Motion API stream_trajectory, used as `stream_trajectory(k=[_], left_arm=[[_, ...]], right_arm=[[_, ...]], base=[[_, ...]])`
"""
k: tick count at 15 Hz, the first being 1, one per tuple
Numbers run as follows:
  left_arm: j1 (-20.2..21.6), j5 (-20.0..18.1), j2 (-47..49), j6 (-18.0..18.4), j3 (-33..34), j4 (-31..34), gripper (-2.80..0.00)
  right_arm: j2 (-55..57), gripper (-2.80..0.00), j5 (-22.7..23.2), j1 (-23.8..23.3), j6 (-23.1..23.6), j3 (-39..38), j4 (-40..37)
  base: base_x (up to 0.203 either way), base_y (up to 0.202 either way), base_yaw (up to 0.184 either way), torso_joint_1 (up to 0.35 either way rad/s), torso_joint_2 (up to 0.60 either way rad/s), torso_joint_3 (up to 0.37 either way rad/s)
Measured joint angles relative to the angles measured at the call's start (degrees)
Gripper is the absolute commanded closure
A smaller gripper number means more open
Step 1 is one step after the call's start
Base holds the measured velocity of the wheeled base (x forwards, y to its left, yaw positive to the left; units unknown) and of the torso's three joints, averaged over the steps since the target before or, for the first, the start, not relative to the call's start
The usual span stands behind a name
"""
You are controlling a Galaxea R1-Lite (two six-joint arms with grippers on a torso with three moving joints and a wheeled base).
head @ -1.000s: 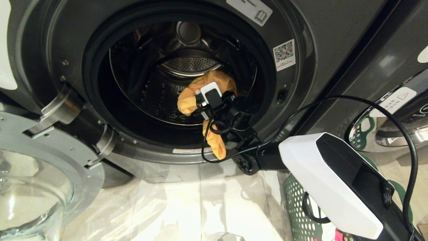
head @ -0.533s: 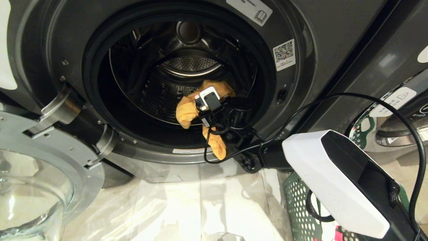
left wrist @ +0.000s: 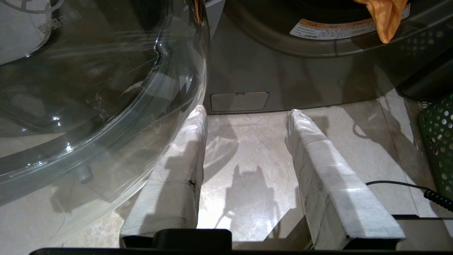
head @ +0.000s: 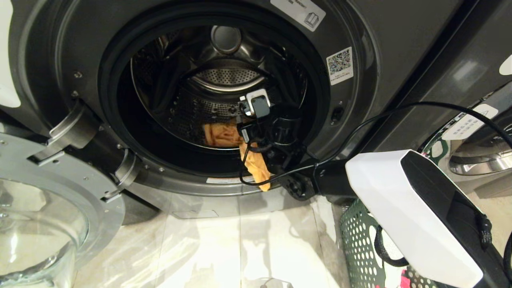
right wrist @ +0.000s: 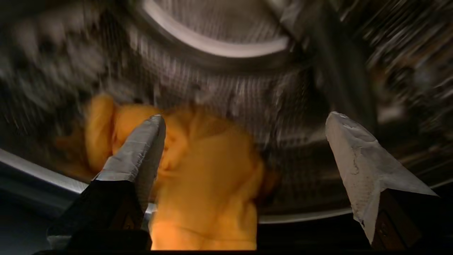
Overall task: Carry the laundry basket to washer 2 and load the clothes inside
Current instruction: Place the clothes into the washing machine
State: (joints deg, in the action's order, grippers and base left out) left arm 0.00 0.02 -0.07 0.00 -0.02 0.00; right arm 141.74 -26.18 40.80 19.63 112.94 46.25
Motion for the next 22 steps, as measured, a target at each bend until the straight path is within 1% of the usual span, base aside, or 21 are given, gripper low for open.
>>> stream_trajectory(k=[1, 3, 4, 6, 8, 12, 14, 17, 18, 19, 20, 22], left_arm=[[0.00, 0.02, 0.00, 0.00, 0.00, 0.00, 0.00], [0.00, 0.00, 0.00, 0.00, 0.00, 0.00, 0.00], [0.00, 0.00, 0.00, 0.00, 0.00, 0.00, 0.00], [-0.02, 0.02, 0.00, 0.00, 0.00, 0.00, 0.00], [0.00, -0.02, 0.00, 0.00, 0.00, 0.00, 0.00], [0.00, 0.02, 0.00, 0.00, 0.00, 0.00, 0.00], [0.00, 0.02, 0.00, 0.00, 0.00, 0.00, 0.00], [0.00, 0.02, 0.00, 0.00, 0.00, 0.00, 0.00], [0.00, 0.02, 0.00, 0.00, 0.00, 0.00, 0.00], [0.00, 0.00, 0.00, 0.00, 0.00, 0.00, 0.00], [0.00, 0.02, 0.00, 0.00, 0.00, 0.00, 0.00], [0.00, 0.00, 0.00, 0.00, 0.00, 0.00, 0.00]], right_arm=[[-0.09, -2.80, -0.92, 0.32, 0.14, -0.71, 2.04], [-1.09, -2.80, -1.36, 0.51, 0.10, -2.45, 2.51], [-2.38, -2.80, -1.32, 0.82, -0.33, -4.63, 1.74], [-7.12, -2.80, -0.72, 1.52, -2.67, -12.48, -1.41], [-13.18, -2.80, 0.46, 2.24, -4.86, -23.23, -4.21], [-28.54, -2.80, 3.50, 6.33, -8.16, -48.24, -5.18], [-36.69, -2.80, 3.99, 8.79, -10.71, -59.47, -7.17], [-47.51, -2.80, 4.10, 10.48, -14.46, -76.51, -12.09], [-51.15, -2.80, 4.10, 10.19, -16.81, -80.78, -15.61], [-54.45, -2.80, 4.10, 8.65, -19.75, -83.42, -20.95], [-57.02, -2.80, 4.13, 5.80, -22.48, -84.58, -26.30], [-60.94, -2.80, 4.33, -4.43, -28.62, -83.86, -39.93]], base=[[0.000, 0.000, 0.000, 0.000, 0.00, 0.000], [0.000, 0.000, 0.000, 0.000, 0.00, 0.000], [0.000, 0.000, 0.000, 0.000, 0.00, 0.000], [0.000, 0.000, 0.000, 0.000, 0.00, 0.000], [0.000, 0.000, 0.000, 0.000, 0.00, 0.000], [0.000, 0.000, 0.000, 0.000, 0.00, 0.000], [0.000, 0.000, 0.000, 0.000, 0.00, 0.000], [0.000, 0.000, 0.000, 0.000, 0.00, 0.000], [0.000, 0.000, 0.000, 0.000, 0.00, 0.000], [0.000, 0.000, 0.000, 0.000, 0.00, 0.000], [0.000, 0.000, 0.000, 0.000, 0.00, 0.000], [0.000, 0.000, 0.000, 0.000, 0.00, 0.000]])
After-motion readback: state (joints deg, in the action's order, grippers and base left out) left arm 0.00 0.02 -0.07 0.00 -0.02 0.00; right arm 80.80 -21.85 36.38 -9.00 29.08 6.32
